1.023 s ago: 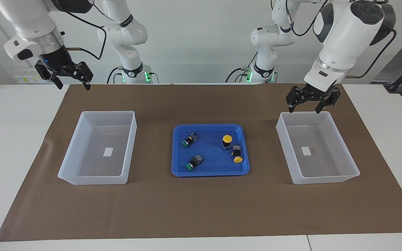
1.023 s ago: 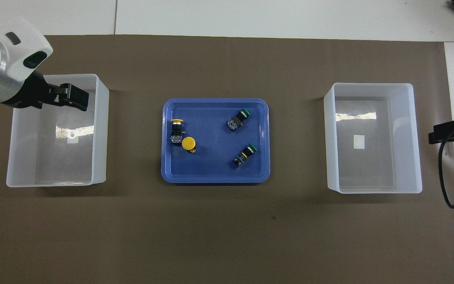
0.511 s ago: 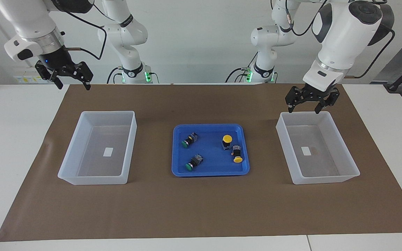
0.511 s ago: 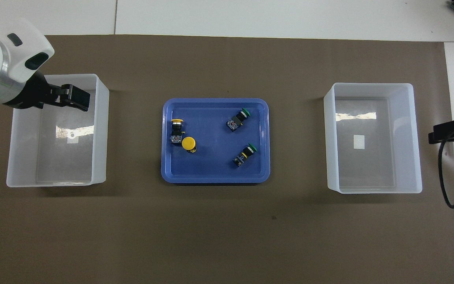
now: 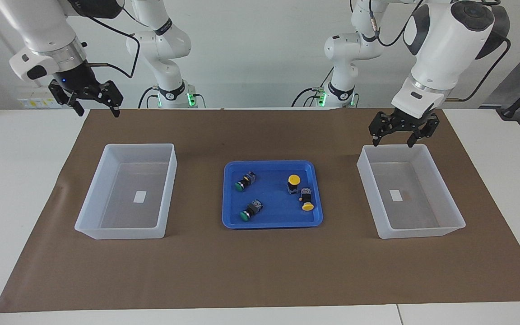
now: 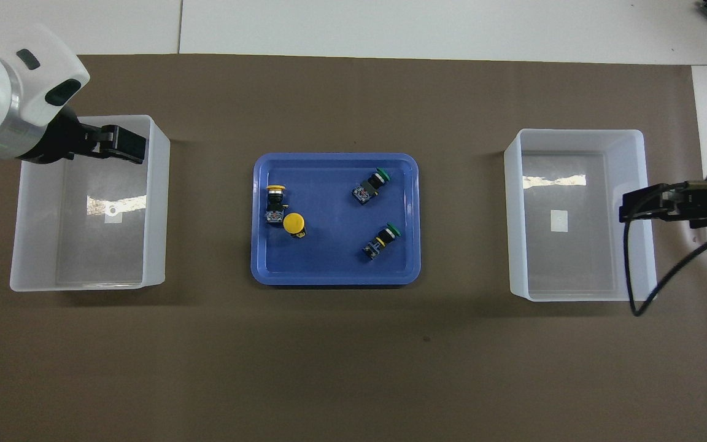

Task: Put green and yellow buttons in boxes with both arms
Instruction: 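Reach the left gripper and the right gripper down into the blue tray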

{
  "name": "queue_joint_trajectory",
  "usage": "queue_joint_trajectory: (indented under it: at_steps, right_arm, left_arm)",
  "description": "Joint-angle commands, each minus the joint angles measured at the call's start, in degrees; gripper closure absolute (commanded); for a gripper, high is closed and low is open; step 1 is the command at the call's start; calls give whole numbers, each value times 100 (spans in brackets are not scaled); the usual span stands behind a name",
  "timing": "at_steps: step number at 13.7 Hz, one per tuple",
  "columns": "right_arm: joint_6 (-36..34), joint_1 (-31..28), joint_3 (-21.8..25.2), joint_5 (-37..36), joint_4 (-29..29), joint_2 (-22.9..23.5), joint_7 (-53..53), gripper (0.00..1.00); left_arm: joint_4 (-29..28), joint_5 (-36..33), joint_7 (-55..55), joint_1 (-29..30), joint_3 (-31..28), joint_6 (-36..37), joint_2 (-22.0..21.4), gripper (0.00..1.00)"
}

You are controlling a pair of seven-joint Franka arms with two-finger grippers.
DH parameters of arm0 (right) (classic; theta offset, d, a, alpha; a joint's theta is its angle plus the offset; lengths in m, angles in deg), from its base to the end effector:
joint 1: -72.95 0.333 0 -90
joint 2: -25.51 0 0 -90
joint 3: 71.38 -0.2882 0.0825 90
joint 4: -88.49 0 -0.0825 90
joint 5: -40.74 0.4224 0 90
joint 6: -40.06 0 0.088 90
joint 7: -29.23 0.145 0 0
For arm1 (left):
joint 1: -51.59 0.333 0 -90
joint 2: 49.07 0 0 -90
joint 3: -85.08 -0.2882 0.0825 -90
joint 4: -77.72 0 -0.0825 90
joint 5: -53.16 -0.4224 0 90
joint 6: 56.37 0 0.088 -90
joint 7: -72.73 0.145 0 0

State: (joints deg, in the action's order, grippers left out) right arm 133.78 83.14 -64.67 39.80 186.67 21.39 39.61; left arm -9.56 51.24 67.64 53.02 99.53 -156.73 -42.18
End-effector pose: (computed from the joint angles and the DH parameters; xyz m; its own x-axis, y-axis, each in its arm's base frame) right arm 0.5752 0.0312 0.5330 0.9929 -0.1187 -0.0049 -0.1187 -0.9929 0.0090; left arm 0.6321 -0.1346 0.5284 0.9842 -0.1375 0.1115 -0.1391 -0.9903 0.0064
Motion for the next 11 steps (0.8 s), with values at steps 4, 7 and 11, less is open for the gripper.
queue_joint_trajectory:
  at_steps: [4,7,11]
  right_arm:
    - [1673,1563,5,103,729,707,2307,0]
    - [2464,2170,5,199,738,1332,3380,0]
    - [3152,2445,-4,882,790,1913,3937,0]
  left_arm:
    - [-1590,95,-333,-503,-57,-1519,-532,0]
    - [-1958,95,-843,-767,-57,-2247,-383,0]
    - [-2599,95,-1600,-1180,-57,-3732,-13,0]
